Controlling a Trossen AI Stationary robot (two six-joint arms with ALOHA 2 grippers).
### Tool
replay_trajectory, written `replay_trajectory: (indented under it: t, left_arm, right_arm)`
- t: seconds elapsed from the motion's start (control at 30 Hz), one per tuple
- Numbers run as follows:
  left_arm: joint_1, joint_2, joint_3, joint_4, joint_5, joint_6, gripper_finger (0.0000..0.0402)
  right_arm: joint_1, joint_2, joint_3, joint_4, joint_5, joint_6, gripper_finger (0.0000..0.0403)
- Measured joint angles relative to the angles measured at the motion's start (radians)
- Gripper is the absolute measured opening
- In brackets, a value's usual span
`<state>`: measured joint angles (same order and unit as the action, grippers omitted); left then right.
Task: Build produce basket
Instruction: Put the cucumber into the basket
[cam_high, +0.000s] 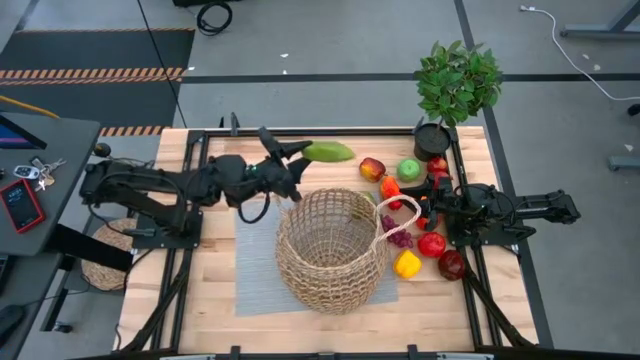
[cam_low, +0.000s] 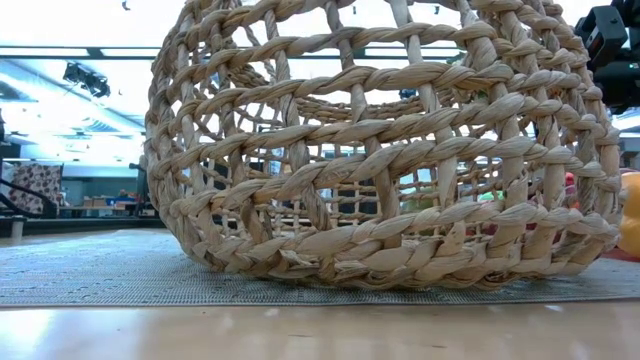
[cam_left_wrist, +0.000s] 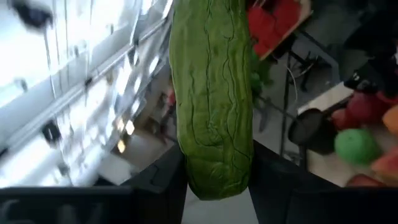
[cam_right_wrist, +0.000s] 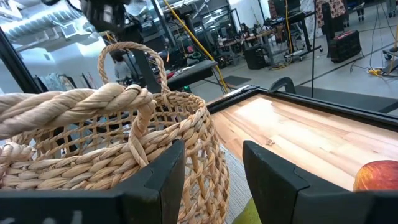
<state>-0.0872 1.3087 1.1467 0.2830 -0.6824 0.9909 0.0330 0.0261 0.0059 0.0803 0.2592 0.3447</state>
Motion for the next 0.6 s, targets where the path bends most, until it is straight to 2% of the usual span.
replay_trajectory:
  t: [0.07, 0.13, 0.3, 0.37, 0.47, 0.6]
  left_arm:
    - [-0.019, 0.002, 0.025, -0.090, -0.089, -0.112, 0.0141]
    - [-0.031, 0.017, 0.077, -0.237, -0.133, -0.284, 0.0141]
    - [-0.051, 0.090, 0.295, -0.668, -0.100, -0.714, 0.0141]
    - [-0.053, 0.135, 0.397, -0.817, -0.046, -0.844, 0.0142]
    - [-0.049, 0.198, 0.521, -1.001, 0.098, -1.011, 0.0142]
    - [-0.034, 0.258, 0.625, -1.098, 0.321, -1.123, 0.0144]
  right_arm:
    - [0.000, 0.000, 0.000, 0.000, 0.000, 0.000, 0.0168]
    - [0.000, 0.000, 0.000, 0.000, 0.000, 0.000, 0.0168]
    - [0.000, 0.000, 0.000, 0.000, 0.000, 0.000, 0.0168]
    - [0.000, 0.000, 0.000, 0.000, 0.000, 0.000, 0.0168]
    - [0.000, 0.000, 0.000, 0.000, 0.000, 0.000, 0.0168]
    - [0.000, 0.000, 0.000, 0.000, 0.000, 0.000, 0.0168]
